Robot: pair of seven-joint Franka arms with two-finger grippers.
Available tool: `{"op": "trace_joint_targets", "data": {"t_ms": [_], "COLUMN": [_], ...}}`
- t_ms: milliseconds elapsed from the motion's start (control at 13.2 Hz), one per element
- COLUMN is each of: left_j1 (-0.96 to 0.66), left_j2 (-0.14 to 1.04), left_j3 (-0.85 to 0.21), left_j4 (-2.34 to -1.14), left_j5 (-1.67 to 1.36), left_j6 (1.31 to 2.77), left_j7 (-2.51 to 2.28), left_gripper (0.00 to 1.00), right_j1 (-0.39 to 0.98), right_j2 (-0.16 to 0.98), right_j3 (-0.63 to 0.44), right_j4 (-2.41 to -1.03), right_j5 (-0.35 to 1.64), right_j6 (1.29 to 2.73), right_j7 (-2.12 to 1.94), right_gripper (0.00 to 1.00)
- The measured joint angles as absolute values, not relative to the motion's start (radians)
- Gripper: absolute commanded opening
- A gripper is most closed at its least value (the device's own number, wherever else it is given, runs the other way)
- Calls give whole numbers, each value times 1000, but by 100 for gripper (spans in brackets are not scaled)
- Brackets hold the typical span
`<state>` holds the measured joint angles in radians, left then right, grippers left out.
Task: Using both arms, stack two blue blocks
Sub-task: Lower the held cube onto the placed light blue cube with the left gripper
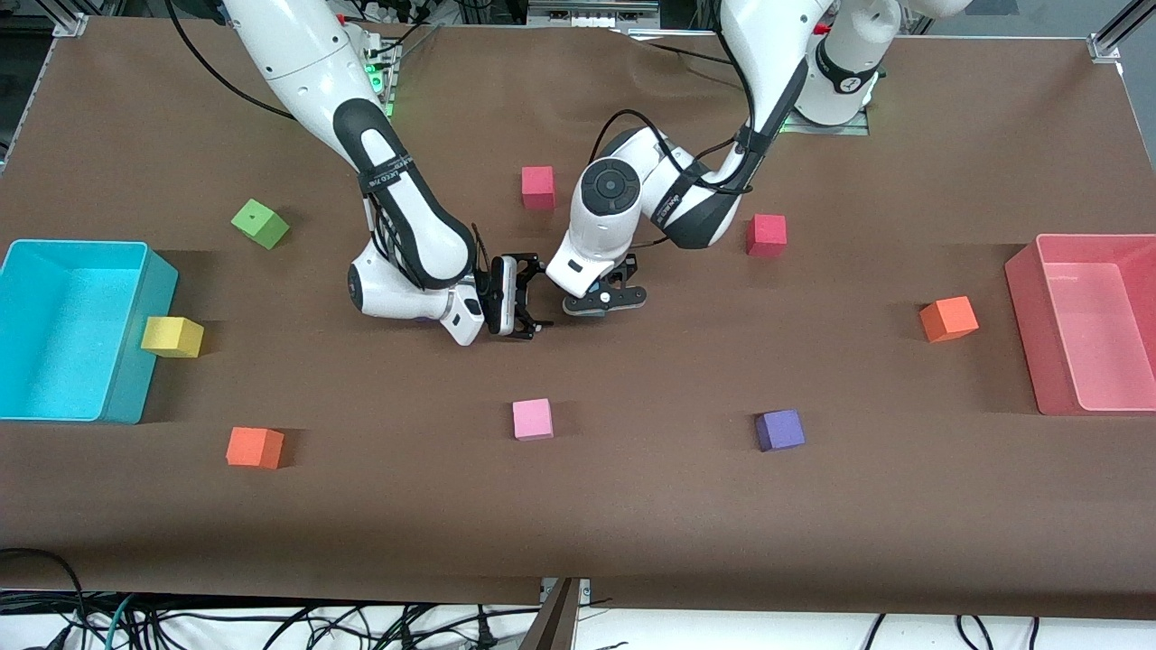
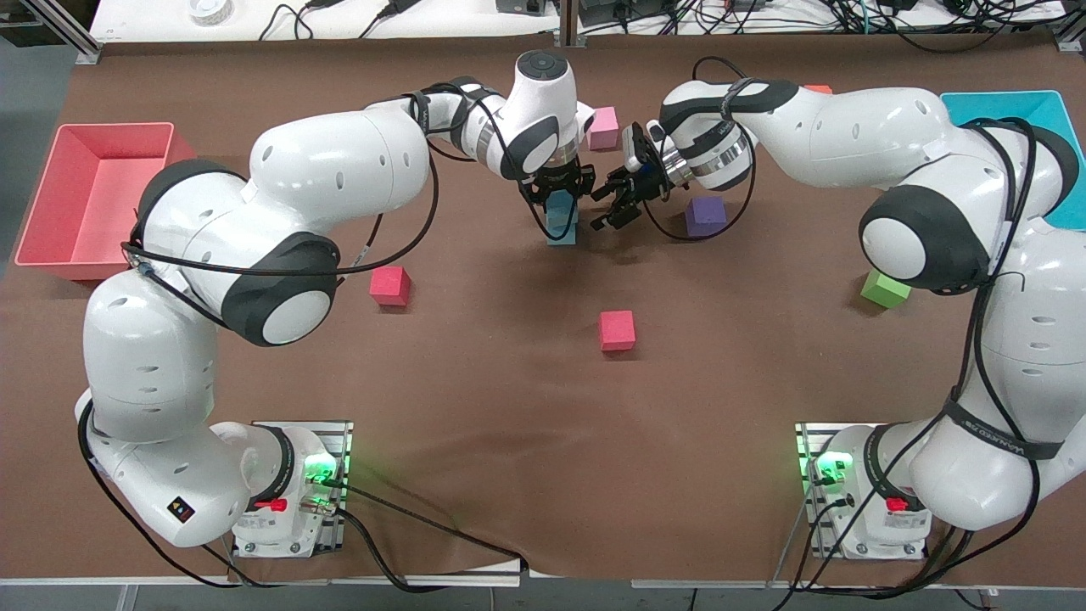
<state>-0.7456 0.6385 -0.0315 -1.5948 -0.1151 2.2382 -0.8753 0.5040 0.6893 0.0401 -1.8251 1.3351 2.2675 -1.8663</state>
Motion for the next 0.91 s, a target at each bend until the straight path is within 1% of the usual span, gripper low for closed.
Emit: {"op": "trace_joint_targets", "data": {"t_ms": [76,151,227,302,378,453,907], "left_j1": [-746,-746,-746,-747,-749,-751,-758], "left_j2": [641,644,646,647,647,647,654], "left_j3": [-31,-31,-31,-31,-31,-31,-16], "left_j4": [-1595,-1595,-1595,-1594,-1594,-1594,-1591], "left_j5": [-115,-115,-115,-115,-115,-115,-115], "left_j6": [2238,2238,2238,2238,2238,2238,2240], "left_j7": [-876,-877,-877,-877,-877,-877,-877], "left_gripper": [32,40,48,60,84,100,100], "right_j1": [504,504,504,504,504,504,504], "right_j2": [689,689,689,689,689,689,689], "right_j3": [40,40,40,40,40,40,40], "right_j4": [-1825,-1825,-1825,-1825,-1825,-1825,-1825], "right_j5": [1335,1335,1335,1335,1335,1336,1336], "right_j6": [2268,2268,2268,2268,2268,2268,2268], "right_j7": [-1866,-1866,-1866,-1866,-1866,-1866,-1866], "right_gripper": [100,100,100,100,100,100,100]}}
